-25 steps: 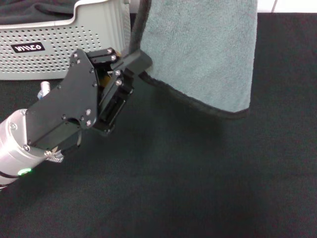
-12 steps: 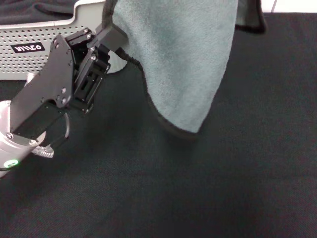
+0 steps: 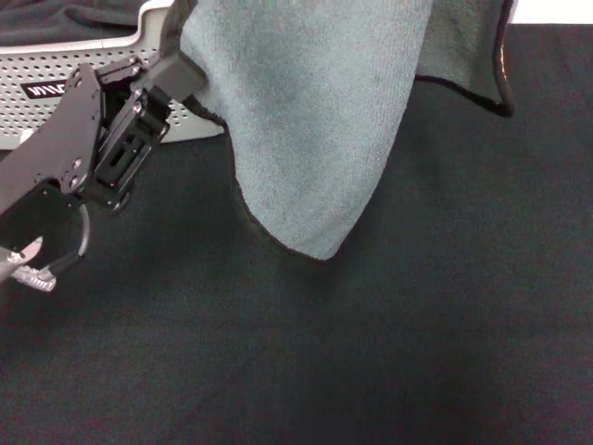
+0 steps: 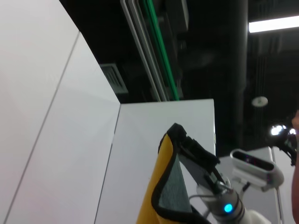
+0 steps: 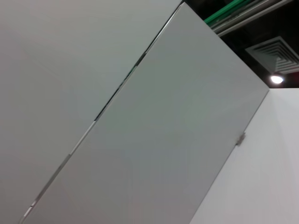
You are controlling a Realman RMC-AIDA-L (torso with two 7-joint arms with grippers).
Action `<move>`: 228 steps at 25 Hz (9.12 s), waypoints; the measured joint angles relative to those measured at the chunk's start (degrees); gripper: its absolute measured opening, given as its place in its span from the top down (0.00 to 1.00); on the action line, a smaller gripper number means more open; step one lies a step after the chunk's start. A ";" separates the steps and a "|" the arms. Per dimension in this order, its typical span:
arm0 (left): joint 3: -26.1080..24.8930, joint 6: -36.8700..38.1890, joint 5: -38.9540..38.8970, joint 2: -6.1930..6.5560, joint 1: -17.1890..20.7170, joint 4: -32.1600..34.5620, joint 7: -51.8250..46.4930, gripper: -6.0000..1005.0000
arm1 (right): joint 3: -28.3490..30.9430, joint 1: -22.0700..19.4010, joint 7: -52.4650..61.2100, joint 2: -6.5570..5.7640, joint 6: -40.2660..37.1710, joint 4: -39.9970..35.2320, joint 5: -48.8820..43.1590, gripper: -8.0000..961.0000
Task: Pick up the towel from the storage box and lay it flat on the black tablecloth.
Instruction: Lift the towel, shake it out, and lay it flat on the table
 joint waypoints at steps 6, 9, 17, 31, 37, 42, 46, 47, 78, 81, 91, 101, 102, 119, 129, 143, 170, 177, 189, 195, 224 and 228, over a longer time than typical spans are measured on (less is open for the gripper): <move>0.00 -2.35 2.31 3.65 -0.44 2.02 -0.14 0.97 | 0.02 -1.15 0.06 0.18 -1.30 -0.02 -0.15 0.98; 0.00 -4.44 3.38 5.43 0.10 5.09 -1.77 0.97 | -0.09 -2.04 0.11 0.20 -1.55 -0.02 -0.75 0.98; -6.69 -7.17 9.86 8.89 0.70 15.13 -12.86 0.97 | -0.87 -6.16 -0.02 0.50 -2.82 2.04 -1.68 0.98; -33.05 -7.31 38.17 2.88 0.26 36.72 -38.68 0.97 | -2.52 -10.61 0.44 0.50 -4.05 3.79 -5.14 0.99; -34.95 -7.64 41.50 3.04 0.36 43.74 -43.75 0.97 | -2.81 -11.67 0.55 0.50 -5.17 4.68 -7.43 0.99; -36.29 -8.08 44.72 2.83 0.14 49.31 -47.37 0.97 | -2.54 -11.74 2.11 0.47 -5.78 4.37 -9.69 0.99; -36.83 -8.11 45.76 2.93 0.23 53.33 -49.91 0.97 | -2.18 -11.97 2.70 0.35 -6.19 3.77 -10.38 0.98; -37.27 -8.14 46.10 2.89 0.28 54.40 -50.62 0.97 | -2.16 -12.04 2.76 0.28 -6.22 3.69 -10.38 0.98; -39.85 -11.90 57.36 -0.37 0.14 74.19 -59.98 0.97 | 0.83 -12.02 7.21 -0.17 -6.67 -4.12 -17.46 0.99; -41.30 -11.93 57.38 -0.32 0.14 74.29 -59.99 0.97 | 0.85 -12.12 7.31 -0.16 -6.75 -4.14 -17.56 0.98; -41.22 -10.05 56.51 -1.46 2.48 76.77 -59.92 0.97 | 0.14 -13.05 8.09 0.46 -9.19 -5.25 -17.18 0.98; -40.45 -4.06 50.71 -3.30 9.58 83.41 -59.55 0.97 | -4.78 -17.79 9.74 0.67 -11.62 -11.59 -14.24 0.99; -40.34 -3.38 49.75 -3.30 10.30 83.75 -59.54 0.97 | -5.08 -18.14 9.85 0.67 -12.11 -11.74 -13.67 0.99; -37.34 0.76 43.89 -3.05 19.86 87.46 -58.14 0.97 | -6.74 -23.24 12.45 0.86 -23.38 -15.02 -5.22 0.99; -31.76 0.89 43.66 -3.44 26.33 92.41 -55.78 0.97 | -6.62 -26.14 12.30 0.85 -29.97 -14.87 -0.82 0.99; -30.63 1.10 39.26 -3.17 30.81 94.77 -51.40 0.97 | -5.35 -25.82 9.77 0.80 -34.84 -7.96 3.14 0.98; -30.44 -0.47 61.31 -3.38 -1.74 40.79 -37.36 0.97 | -2.02 -15.93 -8.64 0.41 -25.87 32.51 -12.01 0.98; -31.29 -9.22 66.83 -3.31 -4.07 40.11 -37.28 0.97 | -2.91 -12.02 -10.78 0.66 -20.07 37.36 -15.51 0.98; -30.89 -24.99 73.46 -4.22 -8.17 35.76 -33.81 0.97 | -7.06 -7.28 -12.57 0.67 -6.37 43.16 -19.53 0.98; -30.75 -30.78 75.41 -4.48 -10.40 31.22 -31.85 0.97 | -7.44 -3.87 -12.64 0.59 -1.64 47.72 -21.86 0.98; -15.75 -55.59 79.45 -5.32 -11.74 25.00 -31.44 0.97 | -11.16 -2.94 -9.85 1.14 13.66 52.40 -28.31 0.97; -15.74 -55.62 79.19 -5.40 -11.67 24.46 -30.80 0.97 | -12.72 -2.97 -9.81 1.17 16.13 53.38 -28.12 0.97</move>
